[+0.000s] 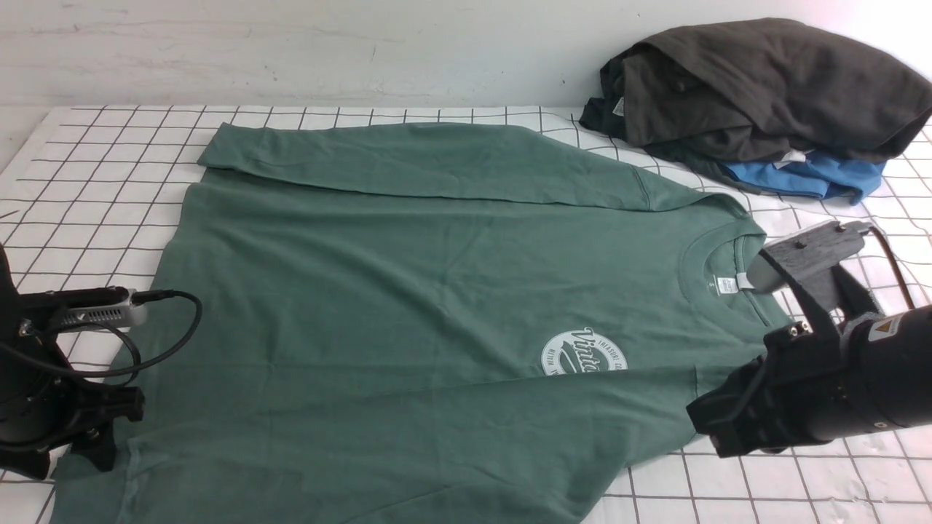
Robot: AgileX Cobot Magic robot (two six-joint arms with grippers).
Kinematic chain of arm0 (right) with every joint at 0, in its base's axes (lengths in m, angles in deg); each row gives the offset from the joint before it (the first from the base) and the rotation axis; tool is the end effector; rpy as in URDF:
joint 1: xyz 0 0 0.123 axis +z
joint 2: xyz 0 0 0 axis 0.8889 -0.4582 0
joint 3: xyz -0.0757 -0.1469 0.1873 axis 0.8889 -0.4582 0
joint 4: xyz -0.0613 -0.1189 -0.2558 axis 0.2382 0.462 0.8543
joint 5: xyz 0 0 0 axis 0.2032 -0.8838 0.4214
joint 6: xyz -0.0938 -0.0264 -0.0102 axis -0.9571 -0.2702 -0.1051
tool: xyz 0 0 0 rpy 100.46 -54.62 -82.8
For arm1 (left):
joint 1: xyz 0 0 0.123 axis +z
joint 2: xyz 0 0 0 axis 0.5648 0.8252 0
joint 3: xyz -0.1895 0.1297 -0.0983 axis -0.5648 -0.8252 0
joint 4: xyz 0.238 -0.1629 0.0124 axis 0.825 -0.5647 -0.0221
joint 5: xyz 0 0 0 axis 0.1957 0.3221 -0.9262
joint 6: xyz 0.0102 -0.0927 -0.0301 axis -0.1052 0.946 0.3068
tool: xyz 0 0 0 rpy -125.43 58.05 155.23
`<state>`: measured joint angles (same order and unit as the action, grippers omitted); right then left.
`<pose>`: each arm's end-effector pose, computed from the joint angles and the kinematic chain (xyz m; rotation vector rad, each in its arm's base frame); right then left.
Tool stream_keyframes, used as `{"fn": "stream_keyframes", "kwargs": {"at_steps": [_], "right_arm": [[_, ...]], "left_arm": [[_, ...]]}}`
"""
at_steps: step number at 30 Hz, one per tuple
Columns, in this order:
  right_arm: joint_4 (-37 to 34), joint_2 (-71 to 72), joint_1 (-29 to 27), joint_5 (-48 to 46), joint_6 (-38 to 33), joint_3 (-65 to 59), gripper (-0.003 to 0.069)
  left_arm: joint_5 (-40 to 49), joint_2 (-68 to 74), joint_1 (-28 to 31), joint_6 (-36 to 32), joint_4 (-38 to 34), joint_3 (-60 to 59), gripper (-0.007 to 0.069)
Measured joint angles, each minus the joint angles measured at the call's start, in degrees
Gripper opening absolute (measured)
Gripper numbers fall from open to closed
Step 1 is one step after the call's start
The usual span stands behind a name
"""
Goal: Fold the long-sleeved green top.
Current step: Use the left arm to clamp the cuff closest to it
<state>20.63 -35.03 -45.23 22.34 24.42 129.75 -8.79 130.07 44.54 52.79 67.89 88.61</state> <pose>0.2559 0.1183 0.1777 -0.7274 2.5479 0.5458 0.3005 0.0538 0.0827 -0.3507 3.0352 0.0082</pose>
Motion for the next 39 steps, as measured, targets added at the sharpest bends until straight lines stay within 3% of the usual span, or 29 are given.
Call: {"fn": "stream_keyframes", "kwargs": {"at_steps": [4, 8, 9, 10, 13, 20, 22, 28, 31, 35, 39], "right_arm": [[0.0, 0.0, 0.0, 0.12, 0.0, 0.0, -0.001], [0.0, 0.0, 0.0, 0.12, 0.0, 0.0, -0.001], [0.0, 0.0, 0.0, 0.12, 0.0, 0.0, -0.001], [0.0, 0.0, 0.0, 0.17, 0.0, 0.0, -0.001], [-0.46, 0.0, 0.0, 0.17, 0.0, 0.04, -0.001], [-1.26, 0.0, 0.0, 0.22, 0.0, 0.04, -0.001], [-1.26, 0.0, 0.0, 0.22, 0.0, 0.04, -0.001], [-1.26, 0.0, 0.0, 0.22, -0.13, 0.04, -0.001], [-1.26, 0.0, 0.0, 0.26, -0.18, 0.06, -0.001], [-1.26, 0.0, 0.0, 0.26, -0.18, 0.06, -0.001], [-1.26, 0.0, 0.0, 0.26, -0.18, 0.06, -0.001]], "left_arm": [[0.14, 0.36, 0.0, 0.0, -0.67, 0.37, 0.0342], [1.02, 0.48, 0.0, 0.0, -1.14, 0.51, 0.0145], [1.09, 0.48, 0.0, 0.0, -1.14, 0.51, 0.0136], [1.48, 0.48, 0.0, 0.0, -1.14, 0.56, 0.0064], [2.0, 0.37, 0.0, 0.0, -0.97, 0.56, 0.0036], [2.38, 0.37, 0.0, 0.0, -0.67, 0.56, 0.0065], [2.38, 0.37, 0.0, 0.0, -0.43, 0.56, 0.0113], [5.21, -0.46, 0.0, 0.0, 0.37, 0.56, 0.0371], [9.29, -1.86, 0.0, 0.0, 0.0, -0.08, 0.0435], [10.15, -2.49, 0.0, -0.04, -0.62, -2.79, 0.0446], [9.95, -2.49, 0.0, -0.04, -1.01, -3.46, 0.037]]}}
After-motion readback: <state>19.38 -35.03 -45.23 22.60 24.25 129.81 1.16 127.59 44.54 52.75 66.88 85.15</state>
